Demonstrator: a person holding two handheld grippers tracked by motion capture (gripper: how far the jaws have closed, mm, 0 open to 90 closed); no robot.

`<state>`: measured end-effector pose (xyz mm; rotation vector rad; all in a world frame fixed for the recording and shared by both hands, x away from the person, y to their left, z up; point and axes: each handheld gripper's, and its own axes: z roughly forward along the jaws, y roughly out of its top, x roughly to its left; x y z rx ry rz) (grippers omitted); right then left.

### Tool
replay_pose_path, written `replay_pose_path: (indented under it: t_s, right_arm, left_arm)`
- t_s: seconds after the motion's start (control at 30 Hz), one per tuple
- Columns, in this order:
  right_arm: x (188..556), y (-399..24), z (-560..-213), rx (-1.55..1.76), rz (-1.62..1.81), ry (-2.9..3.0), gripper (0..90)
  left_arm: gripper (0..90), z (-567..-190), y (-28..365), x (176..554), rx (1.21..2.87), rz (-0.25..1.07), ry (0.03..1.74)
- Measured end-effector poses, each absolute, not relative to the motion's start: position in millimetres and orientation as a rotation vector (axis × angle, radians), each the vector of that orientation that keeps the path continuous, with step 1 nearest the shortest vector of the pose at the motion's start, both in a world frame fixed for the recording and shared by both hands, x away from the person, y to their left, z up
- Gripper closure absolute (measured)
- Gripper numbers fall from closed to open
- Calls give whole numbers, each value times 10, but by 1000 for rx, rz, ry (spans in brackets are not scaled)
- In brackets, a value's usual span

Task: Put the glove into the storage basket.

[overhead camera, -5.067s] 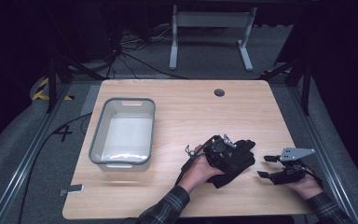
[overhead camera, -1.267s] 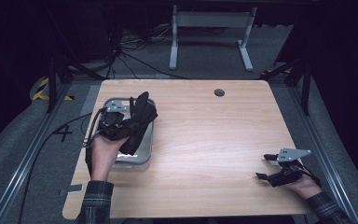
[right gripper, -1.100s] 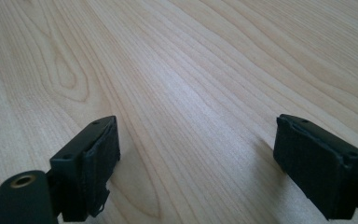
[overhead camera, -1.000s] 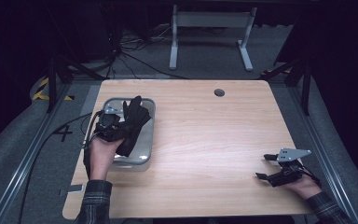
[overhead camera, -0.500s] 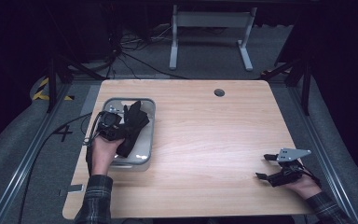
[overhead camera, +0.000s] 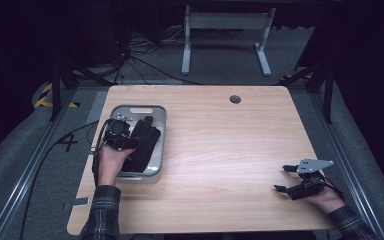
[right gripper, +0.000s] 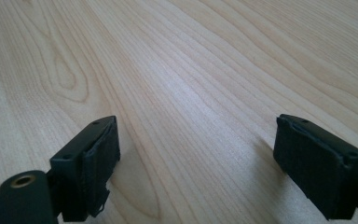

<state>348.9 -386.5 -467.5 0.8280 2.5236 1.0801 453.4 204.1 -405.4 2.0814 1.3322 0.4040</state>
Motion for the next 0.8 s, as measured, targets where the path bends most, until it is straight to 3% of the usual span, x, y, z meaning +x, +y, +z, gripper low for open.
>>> replay_pose_path:
  t_s: [0.13,0.33,0.8]
  right_arm:
    - [3489,-3865,-4675,828,1080,2523,148]
    - [3490,-3865,-4675,828,1081,2523,147]
    - [3489,-3865,-4675,828,1080,2524,148]
  left_arm:
    - [238,-4001,2038,4526,2052,414,1320]
    - [182,-3882,1965,4496,2037,422,1285]
    - [171,-3596,1532,4409,1995,412,1170]
